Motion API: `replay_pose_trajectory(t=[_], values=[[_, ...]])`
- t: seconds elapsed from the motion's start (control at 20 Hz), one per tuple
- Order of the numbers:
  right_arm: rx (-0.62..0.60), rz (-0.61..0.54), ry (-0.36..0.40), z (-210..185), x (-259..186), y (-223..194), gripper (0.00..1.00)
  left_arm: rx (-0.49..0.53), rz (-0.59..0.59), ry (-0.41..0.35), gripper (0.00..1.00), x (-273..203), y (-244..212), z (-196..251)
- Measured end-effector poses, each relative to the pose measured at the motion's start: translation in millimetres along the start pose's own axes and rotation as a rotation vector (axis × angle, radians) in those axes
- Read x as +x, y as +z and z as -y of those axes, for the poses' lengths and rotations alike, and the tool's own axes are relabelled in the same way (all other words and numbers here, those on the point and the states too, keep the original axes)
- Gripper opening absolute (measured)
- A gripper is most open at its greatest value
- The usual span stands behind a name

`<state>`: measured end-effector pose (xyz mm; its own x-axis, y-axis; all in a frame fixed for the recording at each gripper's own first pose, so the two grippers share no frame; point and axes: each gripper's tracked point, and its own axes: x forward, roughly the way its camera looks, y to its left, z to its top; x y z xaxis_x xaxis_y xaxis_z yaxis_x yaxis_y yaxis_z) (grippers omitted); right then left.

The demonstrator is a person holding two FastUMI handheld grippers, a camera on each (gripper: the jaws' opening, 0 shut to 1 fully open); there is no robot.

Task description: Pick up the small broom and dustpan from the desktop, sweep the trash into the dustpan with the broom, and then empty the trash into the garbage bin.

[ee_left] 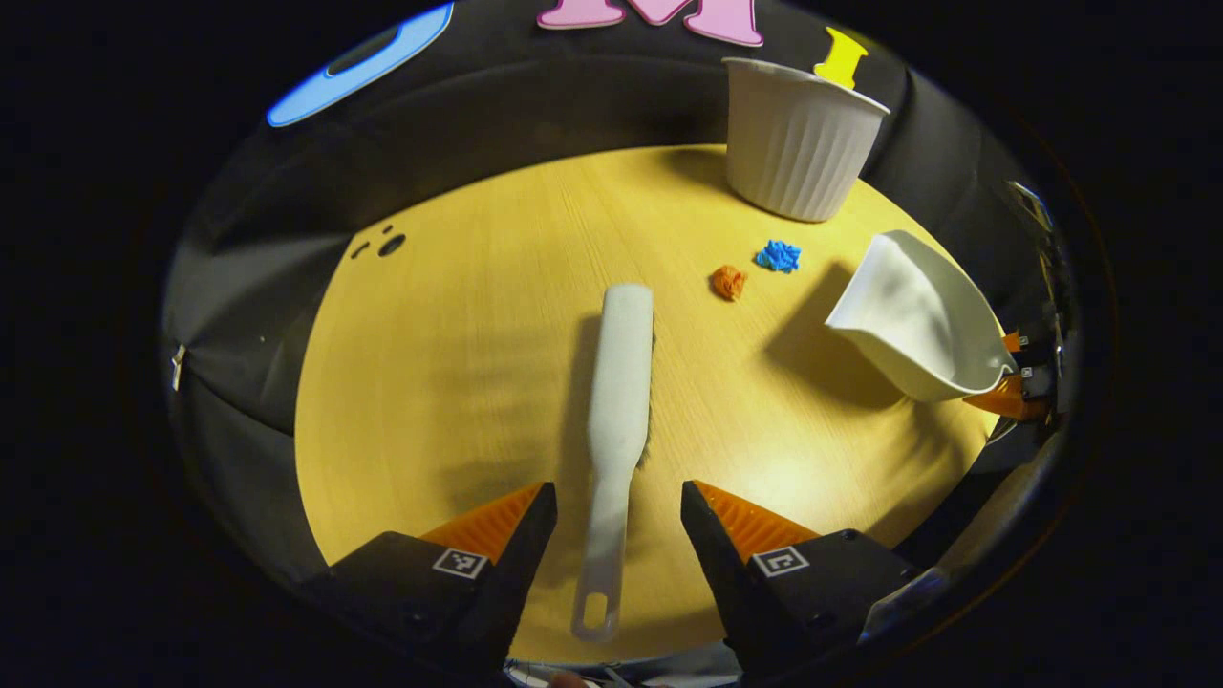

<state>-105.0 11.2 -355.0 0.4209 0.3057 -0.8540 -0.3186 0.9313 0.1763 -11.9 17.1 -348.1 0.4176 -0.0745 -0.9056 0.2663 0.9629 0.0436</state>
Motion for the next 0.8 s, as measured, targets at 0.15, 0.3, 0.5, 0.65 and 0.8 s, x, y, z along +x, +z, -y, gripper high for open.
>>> replay_pose_trajectory(t=[0.15,0.3,0.5,0.65,0.8], values=[[-0.013,-0.002,0.004,4,-6,0,0.37,-0.005,-0.054,-0.014,0.82,19,-1,0],[-0.025,-0.004,0.016,5,-14,3,0.37,-0.012,-0.101,-0.018,0.77,33,-8,-2],[-0.051,-0.006,0.024,3,-17,8,0.34,-0.016,-0.124,-0.019,0.60,44,-12,-1],[-0.069,-0.008,0.040,0,-20,13,0.34,-0.006,-0.105,-0.019,0.48,48,-3,-2],[-0.110,-0.077,0.052,1,-18,9,0.37,0.054,-0.107,0.044,0.27,48,5,-8]])
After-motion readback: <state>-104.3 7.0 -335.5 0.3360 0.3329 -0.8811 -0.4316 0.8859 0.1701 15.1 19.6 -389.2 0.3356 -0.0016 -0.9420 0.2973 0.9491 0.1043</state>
